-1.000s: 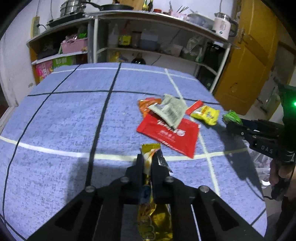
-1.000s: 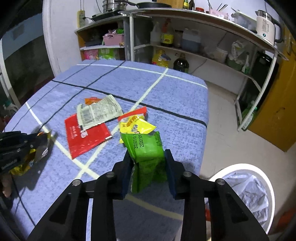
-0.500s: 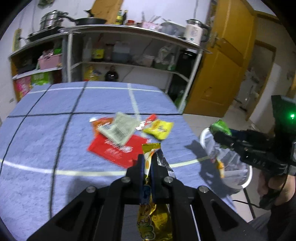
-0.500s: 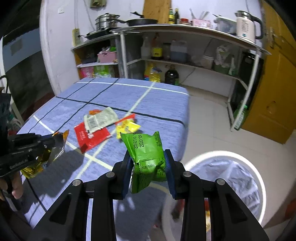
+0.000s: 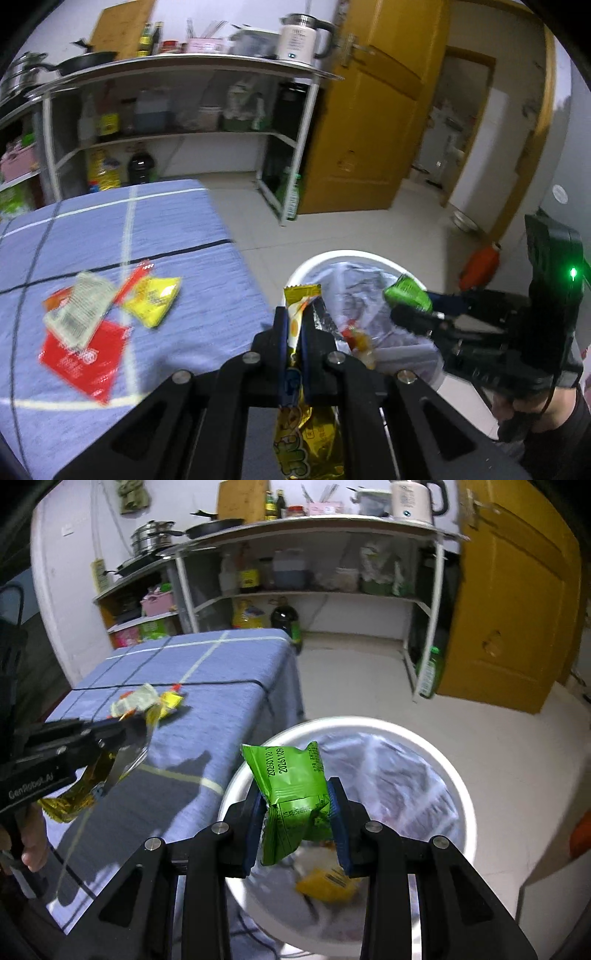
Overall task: Collect trash
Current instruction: 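Carry yellow wrapper and green bag over the bin and open both tools, then grasp the white-labelled packet with the left tool while the right tool grasps the yellow snack bag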
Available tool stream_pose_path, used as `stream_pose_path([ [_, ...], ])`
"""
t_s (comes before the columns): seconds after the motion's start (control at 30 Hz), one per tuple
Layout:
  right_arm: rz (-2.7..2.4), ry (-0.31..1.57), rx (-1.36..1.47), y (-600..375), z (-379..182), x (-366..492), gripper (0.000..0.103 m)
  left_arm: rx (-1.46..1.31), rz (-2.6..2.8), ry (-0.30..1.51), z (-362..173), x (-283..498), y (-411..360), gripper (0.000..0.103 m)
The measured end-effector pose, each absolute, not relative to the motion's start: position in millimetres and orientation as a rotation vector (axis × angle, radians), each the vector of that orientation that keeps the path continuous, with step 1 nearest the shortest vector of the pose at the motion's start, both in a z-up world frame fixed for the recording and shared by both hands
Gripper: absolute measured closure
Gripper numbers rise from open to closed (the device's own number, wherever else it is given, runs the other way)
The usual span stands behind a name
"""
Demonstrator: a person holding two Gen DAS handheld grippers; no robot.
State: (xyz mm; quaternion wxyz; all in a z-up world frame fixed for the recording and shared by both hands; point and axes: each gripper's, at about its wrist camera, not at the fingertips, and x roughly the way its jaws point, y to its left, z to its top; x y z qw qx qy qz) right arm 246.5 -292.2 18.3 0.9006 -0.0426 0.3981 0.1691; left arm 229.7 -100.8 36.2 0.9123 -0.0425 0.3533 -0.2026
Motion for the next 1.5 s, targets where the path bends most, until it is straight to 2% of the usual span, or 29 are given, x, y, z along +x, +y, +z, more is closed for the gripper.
stream_pose_path([
  [0.33,0.254,0.920,-0.053,-335.5,-8.4,250.6,0.065,-0.058,-0.495,0.791,17.0,262.1,-167.5,0.095],
  [0.4,0.239,0.923,-0.063,-339.5,-11.5,248.5,0.056,-0.059,-0.506,0.797,13.7,266.3,-172.9,0.092],
  [0.43,0.232,0.923,-0.066,-341.3,-12.0,247.4,0.056,-0.059,-0.507,0.799,12.2,268.0,-173.3,0.090],
  [0.5,0.224,0.926,-0.073,-345.3,-13.0,246.5,0.056,-0.055,-0.506,0.798,10.3,270.0,-175.3,0.084],
  [0.53,0.221,0.924,-0.074,-347.4,-13.3,246.1,0.056,-0.057,-0.507,0.797,9.7,269.3,-175.6,0.072],
  [0.57,0.218,0.923,-0.072,-349.3,-13.4,245.7,0.056,-0.062,-0.506,0.797,9.2,269.4,-175.6,0.056],
  [0.6,0.217,0.922,-0.069,-350.1,-13.3,245.5,0.056,-0.069,-0.506,0.794,8.8,269.5,-175.8,0.052],
  [1.1,0.218,0.823,-0.018,-354.7,13.5,236.4,0.056,-0.129,-0.479,0.736,28.4,255.6,-142.7,0.052],
  [1.5,0.332,0.732,-0.030,-311.2,40.5,227.5,0.056,-0.120,-0.392,0.672,43.5,218.6,-85.0,0.051],
])
